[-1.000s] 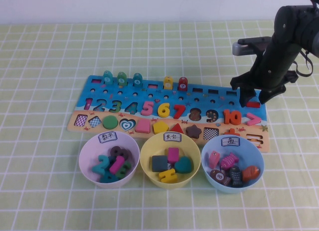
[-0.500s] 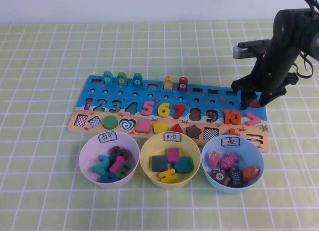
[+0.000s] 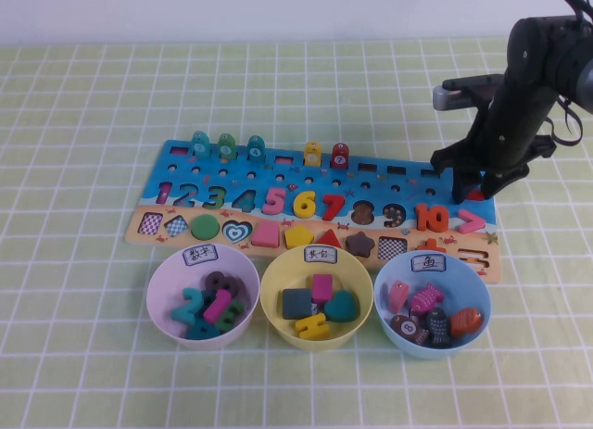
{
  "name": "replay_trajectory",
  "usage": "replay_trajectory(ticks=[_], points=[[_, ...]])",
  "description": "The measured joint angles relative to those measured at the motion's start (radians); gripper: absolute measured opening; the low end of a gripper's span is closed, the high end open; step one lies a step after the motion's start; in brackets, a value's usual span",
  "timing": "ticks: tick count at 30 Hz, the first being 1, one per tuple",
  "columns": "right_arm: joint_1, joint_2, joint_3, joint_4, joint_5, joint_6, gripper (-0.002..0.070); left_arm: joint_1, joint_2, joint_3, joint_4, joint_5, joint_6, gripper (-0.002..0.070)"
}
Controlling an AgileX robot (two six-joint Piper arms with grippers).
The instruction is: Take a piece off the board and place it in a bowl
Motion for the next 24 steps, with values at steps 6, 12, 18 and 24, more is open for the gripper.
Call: replay_trajectory(ticks=[6,12,18,24], points=[[0.0,0.0,-0.013,-0.013,0.023,0.0,0.0282,0.0,0.0,0.0,0.0,0.0,0.0,-0.0005],[0.0,0.0,-0.084,-0.023,0.047,0.0,0.0282,0.0,0.0,0.0,0.0,0.0,0.0,-0.0005],[0.0,0.0,-0.166,-0.023,0.053,0.0,0.0282,0.0,0.0,0.0,0.0,0.0,0.0,-0.0005],[0.04,-0.027,-0.176,-0.021,0.055,-0.036,0.0282,0.0,0.0,0.0,0.0,0.0,0.0,-0.0005]])
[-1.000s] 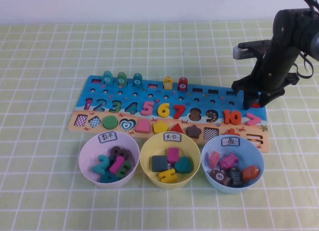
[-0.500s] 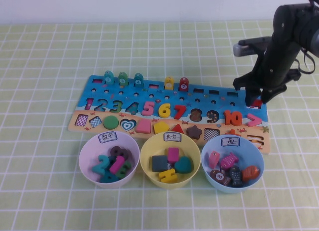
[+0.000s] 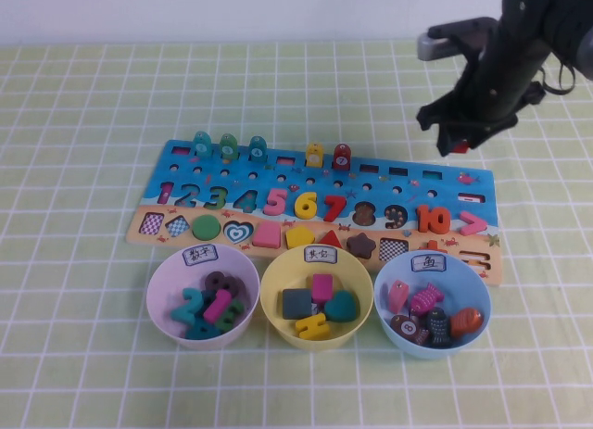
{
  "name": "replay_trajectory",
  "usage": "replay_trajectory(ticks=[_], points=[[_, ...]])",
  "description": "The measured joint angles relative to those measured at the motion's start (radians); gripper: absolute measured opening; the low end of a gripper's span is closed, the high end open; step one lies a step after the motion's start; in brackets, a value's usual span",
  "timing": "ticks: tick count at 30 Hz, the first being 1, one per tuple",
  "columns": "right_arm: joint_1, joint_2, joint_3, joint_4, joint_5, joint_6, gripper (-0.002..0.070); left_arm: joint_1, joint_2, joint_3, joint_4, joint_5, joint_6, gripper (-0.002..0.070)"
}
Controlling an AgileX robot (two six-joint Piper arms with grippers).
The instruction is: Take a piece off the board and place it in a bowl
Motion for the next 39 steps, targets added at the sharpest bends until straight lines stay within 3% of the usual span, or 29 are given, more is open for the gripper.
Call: replay_trajectory(ticks=[10,21,27,33,35,39], points=[[0.175,-0.153,0.023,0.0,0.002,-0.088,0.0281,0.0,0.0,0.0,0.0,0.0,0.0,-0.0005],[0.374,-0.368,0.383,-0.006,0.004,-0.12,0.0281,0.0,0.0,0.0,0.0,0.0,0.0,-0.0005],[0.494,-0.342,0.458,0.002,0.006,-0.224,0.0281,0.0,0.0,0.0,0.0,0.0,0.0,-0.0005],[0.507,-0.275,0.46,-0.002,-0.061,-0.269,0.0282,0.0,0.0,0.0,0.0,0.0,0.0,-0.0005],[0.507,-0.257,0.46,-0.002,-0.073,-0.272,0.0321,0.0,0.0,0.0,0.0,0.0,0.0,-0.0005],[0.507,-0.241,0.462,-0.008,-0.106,-0.273,0.0515,0.0,0.0,0.0,0.0,0.0,0.0,-0.0005]])
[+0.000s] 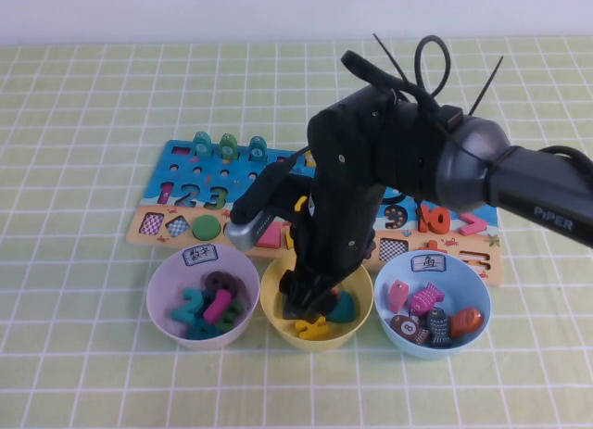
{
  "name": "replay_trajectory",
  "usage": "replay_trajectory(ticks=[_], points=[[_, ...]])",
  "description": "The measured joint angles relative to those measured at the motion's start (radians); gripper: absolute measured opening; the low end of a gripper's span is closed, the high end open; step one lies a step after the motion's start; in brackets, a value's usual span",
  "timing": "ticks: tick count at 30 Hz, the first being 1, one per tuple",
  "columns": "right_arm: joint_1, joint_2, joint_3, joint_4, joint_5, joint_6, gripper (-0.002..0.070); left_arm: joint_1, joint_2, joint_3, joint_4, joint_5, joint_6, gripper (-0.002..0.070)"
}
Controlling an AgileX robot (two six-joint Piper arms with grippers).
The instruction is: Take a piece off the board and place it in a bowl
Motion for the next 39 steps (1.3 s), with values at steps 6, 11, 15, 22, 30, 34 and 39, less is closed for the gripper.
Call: replay_trajectory(ticks=[6,11,15,22,30,34,39], points=[[0.0,0.002,-0.084,-0.002,0.043,0.066,0.0461,0.0,0.0,0.0,0.0,0.0,0.0,-0.0005],[0.0,-0.065,-0.126,0.038,0.053,0.094,0.0123,0.0,0.0,0.0,0.0,0.0,0.0,-0.0005],[0.001,-0.19,-0.058,0.084,-0.038,0.099,0.0012,0.0,0.0,0.0,0.0,0.0,0.0,-0.0005],[0.001,-0.501,0.287,0.102,-0.305,0.102,-0.0013,0.0,0.0,0.0,0.0,0.0,0.0,-0.0005],[0.001,-0.815,0.596,0.105,-0.488,0.102,-0.0015,0.0,0.0,0.0,0.0,0.0,0.0,-0.0005],[0.001,-0.904,0.639,0.107,-0.42,0.102,-0.0015,0.0,0.0,0.0,0.0,0.0,0.0,-0.0005],[-0.037,-0.982,0.668,0.088,-0.313,0.093,-0.0016,0.0,0.0,0.0,0.0,0.0,0.0,-0.0005]])
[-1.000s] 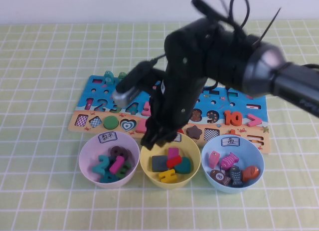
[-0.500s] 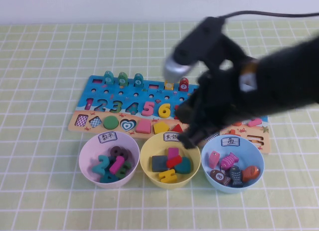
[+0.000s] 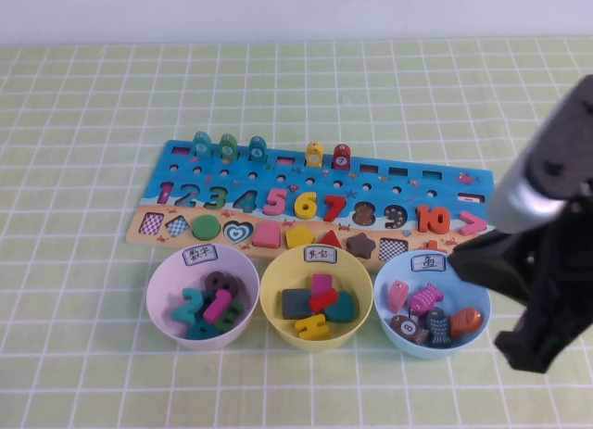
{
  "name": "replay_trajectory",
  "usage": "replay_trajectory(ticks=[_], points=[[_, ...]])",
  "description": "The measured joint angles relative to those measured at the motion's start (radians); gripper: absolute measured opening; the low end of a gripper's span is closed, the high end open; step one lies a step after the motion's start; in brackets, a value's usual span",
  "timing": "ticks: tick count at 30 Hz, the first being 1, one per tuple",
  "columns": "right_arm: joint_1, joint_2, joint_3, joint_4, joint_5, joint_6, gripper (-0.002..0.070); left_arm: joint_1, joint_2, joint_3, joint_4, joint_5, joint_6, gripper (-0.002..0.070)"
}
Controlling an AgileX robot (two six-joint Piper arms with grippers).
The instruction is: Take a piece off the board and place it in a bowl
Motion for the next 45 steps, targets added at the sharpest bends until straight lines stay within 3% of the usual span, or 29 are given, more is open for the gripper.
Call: replay_trajectory(ticks=[3,11,15,19,27,31,45], points=[[-0.013,-0.067,0.095,-0.019,-0.143,-0.031,-0.0016,0.0,0.0,0.0,0.0,0.0,0.0,-0.0005],[-0.025,-0.281,0.525,-0.071,-0.738,-0.042,-0.0016,0.0,0.0,0.0,0.0,0.0,0.0,-0.0005],[-0.041,-0.397,0.684,-0.036,-0.861,-0.042,-0.0017,0.0,0.0,0.0,0.0,0.0,0.0,-0.0005],[-0.119,-0.538,0.779,0.007,-0.872,-0.042,-0.0017,0.0,0.0,0.0,0.0,0.0,0.0,-0.0005],[-0.479,-0.781,0.865,-0.012,-0.818,-0.044,-0.0017,0.0,0.0,0.0,0.0,0.0,0.0,-0.0005],[-0.602,-0.867,0.897,-0.016,-0.794,-0.042,-0.0017,0.0,0.0,0.0,0.0,0.0,0.0,-0.0005],[-0.637,-0.941,1.03,0.044,-0.725,-0.037,-0.0017,0.0,0.0,0.0,0.0,0.0,0.0,-0.0005]])
